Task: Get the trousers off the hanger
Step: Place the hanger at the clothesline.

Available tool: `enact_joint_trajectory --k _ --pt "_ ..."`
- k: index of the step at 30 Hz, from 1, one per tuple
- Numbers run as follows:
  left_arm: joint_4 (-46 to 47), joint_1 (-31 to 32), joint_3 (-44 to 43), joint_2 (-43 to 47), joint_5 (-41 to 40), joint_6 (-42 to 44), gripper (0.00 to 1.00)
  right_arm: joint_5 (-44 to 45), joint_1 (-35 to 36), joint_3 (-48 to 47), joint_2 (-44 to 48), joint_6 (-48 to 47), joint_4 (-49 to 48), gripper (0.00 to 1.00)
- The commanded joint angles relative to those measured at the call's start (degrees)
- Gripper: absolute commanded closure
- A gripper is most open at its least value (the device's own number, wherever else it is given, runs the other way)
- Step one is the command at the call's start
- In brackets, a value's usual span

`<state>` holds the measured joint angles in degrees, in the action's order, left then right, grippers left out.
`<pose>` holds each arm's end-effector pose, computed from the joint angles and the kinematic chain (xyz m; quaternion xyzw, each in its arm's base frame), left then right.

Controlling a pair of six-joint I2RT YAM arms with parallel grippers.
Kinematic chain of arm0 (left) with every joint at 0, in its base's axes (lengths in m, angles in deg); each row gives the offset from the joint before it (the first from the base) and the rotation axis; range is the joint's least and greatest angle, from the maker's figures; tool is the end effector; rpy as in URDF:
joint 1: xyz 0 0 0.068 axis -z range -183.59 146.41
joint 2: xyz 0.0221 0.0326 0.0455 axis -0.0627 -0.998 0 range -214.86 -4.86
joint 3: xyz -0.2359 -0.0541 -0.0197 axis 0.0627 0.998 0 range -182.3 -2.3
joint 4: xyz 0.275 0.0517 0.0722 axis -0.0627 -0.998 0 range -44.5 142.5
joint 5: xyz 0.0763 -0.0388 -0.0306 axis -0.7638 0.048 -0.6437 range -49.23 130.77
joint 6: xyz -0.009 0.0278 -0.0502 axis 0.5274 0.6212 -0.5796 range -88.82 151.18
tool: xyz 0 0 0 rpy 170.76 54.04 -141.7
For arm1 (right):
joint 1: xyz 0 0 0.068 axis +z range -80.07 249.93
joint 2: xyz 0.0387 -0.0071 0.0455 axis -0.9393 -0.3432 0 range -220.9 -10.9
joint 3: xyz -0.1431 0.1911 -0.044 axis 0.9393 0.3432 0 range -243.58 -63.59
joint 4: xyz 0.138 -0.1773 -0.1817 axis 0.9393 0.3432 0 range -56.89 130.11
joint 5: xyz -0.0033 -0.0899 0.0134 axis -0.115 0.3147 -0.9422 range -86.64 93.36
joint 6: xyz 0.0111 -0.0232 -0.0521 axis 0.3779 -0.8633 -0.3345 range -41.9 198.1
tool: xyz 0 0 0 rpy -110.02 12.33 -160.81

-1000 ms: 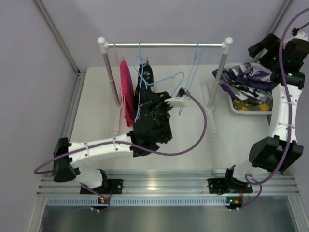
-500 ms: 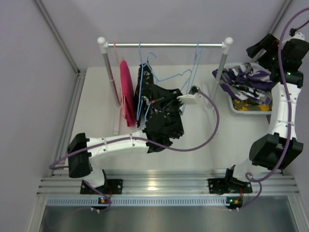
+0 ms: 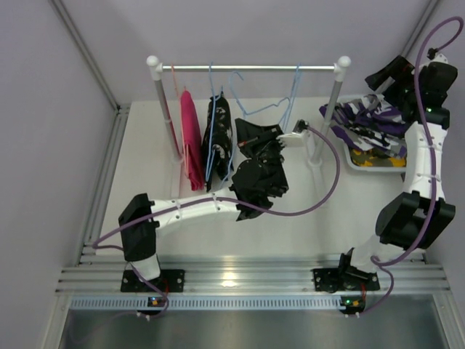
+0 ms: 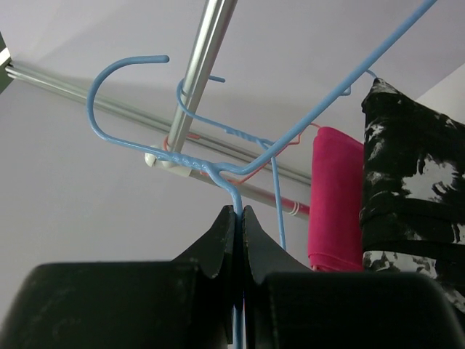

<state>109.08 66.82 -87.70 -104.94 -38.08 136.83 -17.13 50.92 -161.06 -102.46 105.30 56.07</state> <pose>0.1734 -0.3654 0.3861 0.2947 0.5905 0.4601 0.5940 0.3838 -0.1169 0.4010 0.2133 0.7693 0.1844 0.5733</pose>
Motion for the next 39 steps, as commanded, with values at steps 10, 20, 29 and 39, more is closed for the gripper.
enact_joint_trajectory --k 10,20,29,39 --pt "-0.6 -2.9 -9.7 -6.4 2.4 -2.6 1.00 -2.6 -0.5 1.5 -0.8 0.6 -7.1 0.01" --pt "-5.5 -5.1 -14.3 -8.9 3.8 -6.7 1.00 -3.8 -0.5 0.7 -3.2 0.2 -7.7 0.01" --pt "-14.2 -6.7 -20.4 -13.0 5.4 -12.8 1.00 -4.2 -0.7 0.9 -3.7 -0.2 -8.0 0.01" --pt "-14.0 -7.7 -20.4 -15.6 5.9 -13.5 1.00 -4.7 -0.6 0.9 -4.6 -0.7 -8.4 0.00"
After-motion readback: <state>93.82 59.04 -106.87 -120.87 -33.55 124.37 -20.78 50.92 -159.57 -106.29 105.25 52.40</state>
